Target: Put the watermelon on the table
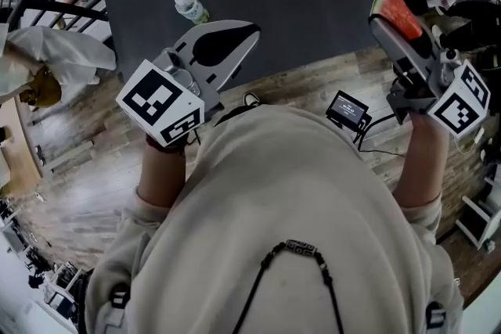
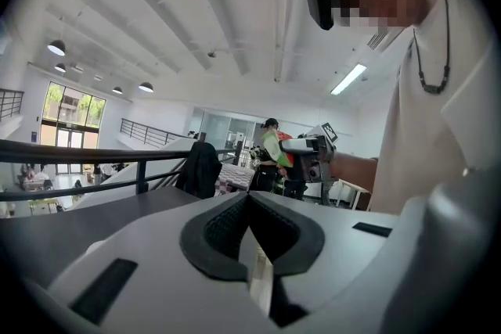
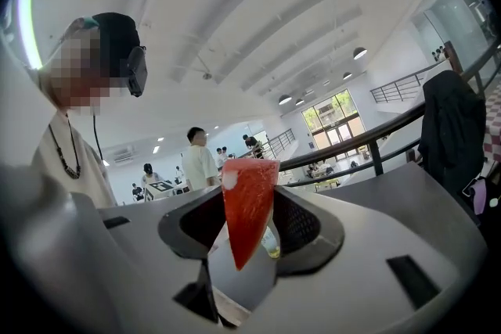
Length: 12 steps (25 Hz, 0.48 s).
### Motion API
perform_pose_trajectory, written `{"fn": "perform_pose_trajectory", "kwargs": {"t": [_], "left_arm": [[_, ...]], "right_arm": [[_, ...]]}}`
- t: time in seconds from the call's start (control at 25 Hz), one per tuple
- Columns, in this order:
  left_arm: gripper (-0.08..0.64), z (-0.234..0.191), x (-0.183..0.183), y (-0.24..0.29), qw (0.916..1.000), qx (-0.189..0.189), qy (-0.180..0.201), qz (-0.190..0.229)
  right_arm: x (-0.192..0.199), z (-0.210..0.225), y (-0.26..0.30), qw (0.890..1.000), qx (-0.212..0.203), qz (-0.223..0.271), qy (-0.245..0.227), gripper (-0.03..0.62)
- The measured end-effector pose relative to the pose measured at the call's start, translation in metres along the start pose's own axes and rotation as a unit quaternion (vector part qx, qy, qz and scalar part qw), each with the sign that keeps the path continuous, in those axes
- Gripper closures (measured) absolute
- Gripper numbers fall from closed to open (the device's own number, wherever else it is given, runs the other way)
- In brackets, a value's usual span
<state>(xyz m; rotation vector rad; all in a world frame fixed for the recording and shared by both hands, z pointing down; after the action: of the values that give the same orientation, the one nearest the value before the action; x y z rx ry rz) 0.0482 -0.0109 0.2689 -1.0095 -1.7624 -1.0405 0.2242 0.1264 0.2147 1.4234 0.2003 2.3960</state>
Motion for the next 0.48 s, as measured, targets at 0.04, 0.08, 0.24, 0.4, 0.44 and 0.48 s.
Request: {"fn": "perform_pose_trajectory", "kwargs": {"t": [0.04,0.08,0.24,0.4,0.44,0.48], "left_arm": [[0.554,-0.01,0.003,-0.009,1.0,-0.001,-0.007,0.001],[0.554,-0.019,0.008,-0.018,0.9999,-0.002,-0.015,0.002],[0.554,-0.042,0.022,-0.041,0.9994,-0.012,-0.032,0.006],[0.554,-0.057,0.026,-0.058,0.9984,-0.015,-0.049,0.025],[0.554,-0.061,0.028,-0.06,0.9983,-0.012,-0.05,0.027],[0.554,-0.064,0.029,-0.062,0.9984,-0.01,-0.048,0.029]], "right_arm": [[-0.002,-0.002,0.016,1.0,-0.003,-0.007,0.001,0.399],[-0.004,-0.005,0.031,1.0,-0.008,-0.013,0.001,0.399],[-0.009,-0.011,0.069,0.999,-0.027,-0.031,-0.004,0.399],[-0.008,-0.012,0.097,0.998,-0.043,-0.051,0.004,0.399],[-0.01,-0.011,0.104,0.997,-0.048,-0.054,0.004,0.399],[-0.013,-0.01,0.111,0.997,-0.052,-0.056,0.003,0.399]]}}
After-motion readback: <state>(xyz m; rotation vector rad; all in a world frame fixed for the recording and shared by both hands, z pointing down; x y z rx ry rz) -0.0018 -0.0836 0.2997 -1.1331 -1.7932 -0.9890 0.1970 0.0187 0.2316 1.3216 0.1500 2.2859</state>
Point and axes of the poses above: the fingertips, and each gripper's own axes: y forward along the fingers, z to its right, x out of its underside, the point moved 4 cm from there along -y, backward along the fingers, and after that the axes turned 4 degrees about -z, right-handed, at the moved point
